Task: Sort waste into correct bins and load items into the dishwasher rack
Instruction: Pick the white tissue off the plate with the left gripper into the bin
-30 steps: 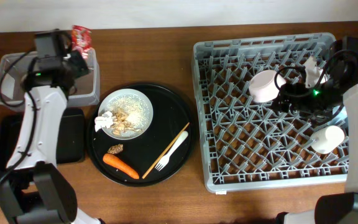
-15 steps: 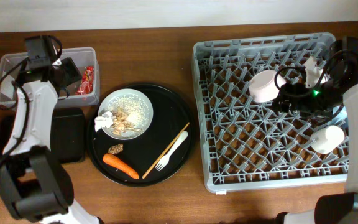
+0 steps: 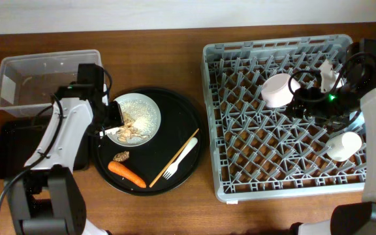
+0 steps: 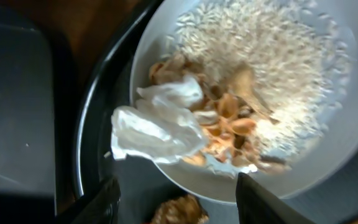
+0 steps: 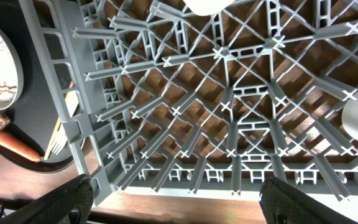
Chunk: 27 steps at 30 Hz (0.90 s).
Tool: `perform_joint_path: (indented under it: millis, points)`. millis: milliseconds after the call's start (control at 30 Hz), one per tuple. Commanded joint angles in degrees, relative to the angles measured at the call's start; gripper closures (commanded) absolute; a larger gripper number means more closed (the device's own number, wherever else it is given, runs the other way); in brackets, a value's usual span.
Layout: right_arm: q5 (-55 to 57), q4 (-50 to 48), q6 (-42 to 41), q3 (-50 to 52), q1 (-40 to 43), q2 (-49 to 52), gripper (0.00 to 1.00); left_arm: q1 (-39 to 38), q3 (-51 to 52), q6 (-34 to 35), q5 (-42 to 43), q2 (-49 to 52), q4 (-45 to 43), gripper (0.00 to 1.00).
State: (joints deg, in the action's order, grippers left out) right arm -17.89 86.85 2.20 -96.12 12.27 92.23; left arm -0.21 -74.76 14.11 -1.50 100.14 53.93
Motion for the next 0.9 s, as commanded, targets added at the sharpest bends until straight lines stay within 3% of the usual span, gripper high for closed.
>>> perform_joint_path:
  millis: [0,467,667,700,867]
  points:
    - [0.35,0.15,0.59,-0.52,-0.35,-0.79,0.11,0.11,2.16,-0.50,-2.49,0.57,-3.98,0.41]
    - [0.35,0.22,0.59,-0.52,-0.35,-0.79,0.11,0.09,3.82,-0.44,-2.40,4.81,-5.99,0.43]
    - [0.35,0.28,0.59,-0.52,-0.35,-0.79,0.11,0.11,3.74,-0.52,-2.45,4.76,-7.06,0.92]
    - [0.35,0.28,0.59,-0.52,-0.35,-0.79,0.11,0.11,3.58,-0.52,-2.43,4.74,-6.86,0.96]
    - [0.35,0.35,0.61,-0.52,-0.35,-0.79,0.11,0.37,-3.15,-0.55,-2.43,2.08,-0.37,0.97]
